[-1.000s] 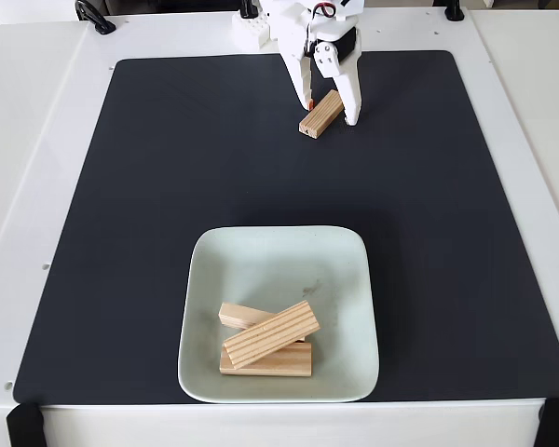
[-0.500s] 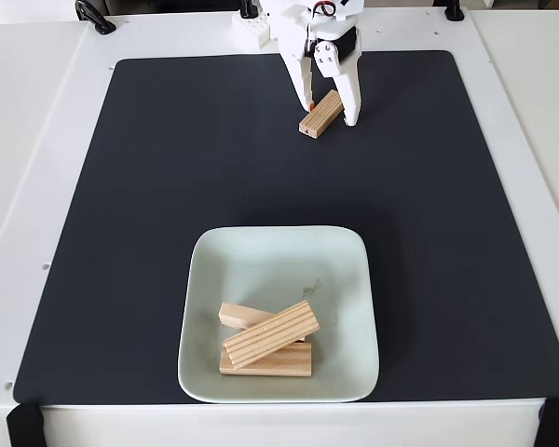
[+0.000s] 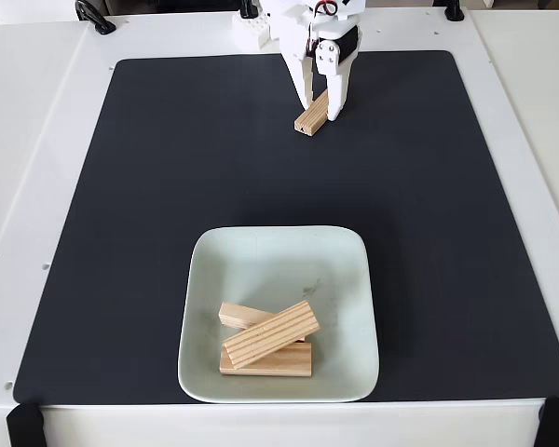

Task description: Pick up the wooden block and place them on the plate.

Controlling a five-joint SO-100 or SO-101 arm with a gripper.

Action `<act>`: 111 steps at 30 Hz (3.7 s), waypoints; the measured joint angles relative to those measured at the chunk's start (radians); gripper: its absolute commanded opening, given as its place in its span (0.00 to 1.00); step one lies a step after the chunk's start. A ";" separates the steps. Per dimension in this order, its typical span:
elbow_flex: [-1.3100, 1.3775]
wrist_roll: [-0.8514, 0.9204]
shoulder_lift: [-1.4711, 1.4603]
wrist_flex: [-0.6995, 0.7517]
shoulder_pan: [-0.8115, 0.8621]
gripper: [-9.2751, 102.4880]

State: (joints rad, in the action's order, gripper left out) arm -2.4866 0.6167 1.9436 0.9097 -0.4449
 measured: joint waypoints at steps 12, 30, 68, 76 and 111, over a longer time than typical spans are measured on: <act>0.238 -0.002 0.094 -0.003 0.008 0.08; 1.032 -0.457 -0.413 -0.014 0.169 0.08; 1.480 -0.522 -0.959 -0.014 0.272 0.08; 1.480 -0.591 -0.959 -0.014 0.255 0.08; 1.149 -0.638 -0.601 -0.014 0.218 0.10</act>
State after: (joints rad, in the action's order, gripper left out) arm -1.3376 -0.0215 1.3422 0.8958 -0.2270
